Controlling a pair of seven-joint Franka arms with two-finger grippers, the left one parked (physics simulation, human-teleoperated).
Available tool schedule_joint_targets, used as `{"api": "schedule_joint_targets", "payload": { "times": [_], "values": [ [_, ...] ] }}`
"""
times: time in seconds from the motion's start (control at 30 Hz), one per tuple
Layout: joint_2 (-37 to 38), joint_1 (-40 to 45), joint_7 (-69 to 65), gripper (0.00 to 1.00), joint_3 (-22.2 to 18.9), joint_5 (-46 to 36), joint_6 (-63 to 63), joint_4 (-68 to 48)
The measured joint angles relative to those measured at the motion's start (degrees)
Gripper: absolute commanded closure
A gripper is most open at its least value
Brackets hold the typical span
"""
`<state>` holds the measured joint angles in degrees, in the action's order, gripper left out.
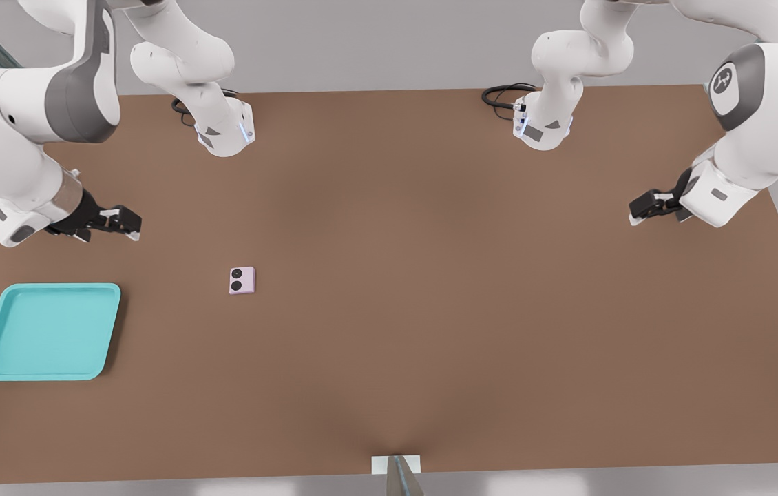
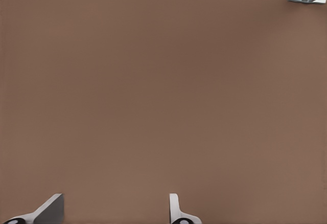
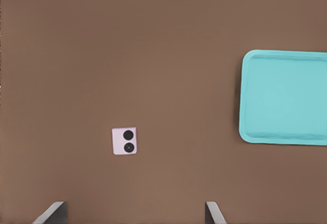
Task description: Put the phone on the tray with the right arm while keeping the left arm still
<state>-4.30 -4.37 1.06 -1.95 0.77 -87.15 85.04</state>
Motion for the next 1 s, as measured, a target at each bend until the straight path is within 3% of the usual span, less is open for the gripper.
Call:
{"api": "schedule_joint_targets", "payload": {
  "times": [0.17,0.4,0.67,1.0],
  "values": [
    [-1.2,-0.1,0.4,0.0,0.5,-0.5,-0.7,0.2],
    [-12.4,-0.6,3.3,0.0,8.7,-0.5,-7.2,4.4],
    [-12.7,0.4,10.8,0.0,10.7,-4.2,-22.0,22.1],
    [-15.8,1.0,17.0,0.0,12.9,-4.3,-31.5,25.7]
  ]
}}
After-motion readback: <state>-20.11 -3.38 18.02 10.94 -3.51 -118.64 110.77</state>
